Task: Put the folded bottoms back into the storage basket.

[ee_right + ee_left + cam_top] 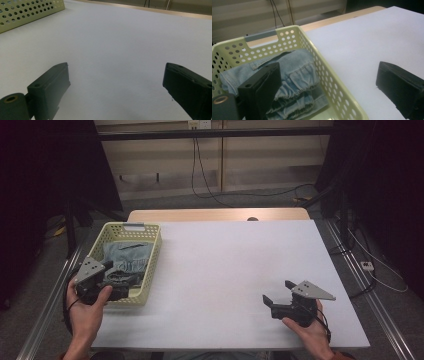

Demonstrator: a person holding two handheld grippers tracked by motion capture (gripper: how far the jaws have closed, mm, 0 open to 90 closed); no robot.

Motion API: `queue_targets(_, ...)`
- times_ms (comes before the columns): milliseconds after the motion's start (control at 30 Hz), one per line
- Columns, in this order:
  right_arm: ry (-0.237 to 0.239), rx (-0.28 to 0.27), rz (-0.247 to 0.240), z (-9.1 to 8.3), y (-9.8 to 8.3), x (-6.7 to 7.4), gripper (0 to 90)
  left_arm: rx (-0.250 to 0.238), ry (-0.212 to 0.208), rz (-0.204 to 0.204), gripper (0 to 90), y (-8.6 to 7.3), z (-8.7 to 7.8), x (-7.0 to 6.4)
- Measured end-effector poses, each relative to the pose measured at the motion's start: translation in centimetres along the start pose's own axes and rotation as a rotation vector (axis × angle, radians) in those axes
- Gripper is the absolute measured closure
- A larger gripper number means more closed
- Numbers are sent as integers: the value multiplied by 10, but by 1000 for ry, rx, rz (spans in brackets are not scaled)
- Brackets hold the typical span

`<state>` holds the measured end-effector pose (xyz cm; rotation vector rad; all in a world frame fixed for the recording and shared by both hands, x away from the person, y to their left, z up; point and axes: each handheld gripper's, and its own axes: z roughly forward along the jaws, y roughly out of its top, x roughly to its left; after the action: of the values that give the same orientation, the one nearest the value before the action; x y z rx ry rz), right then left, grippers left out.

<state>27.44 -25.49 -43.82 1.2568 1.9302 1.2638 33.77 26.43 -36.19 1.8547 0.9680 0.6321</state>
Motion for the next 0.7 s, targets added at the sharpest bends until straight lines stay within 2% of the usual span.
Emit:
queue_targets(100, 0, -1, 0, 0, 0, 0, 69, -7, -20, -5, 64, 1, 4, -6)
queue_targets(367, 1, -1, -1, 0, 0, 0, 69, 20, -75, 48, 64, 6, 20, -27)
queue_targets(700, 5, -1, -2, 0, 0, 0, 70, 17, -128, 72, 64, 13, 38, -53)
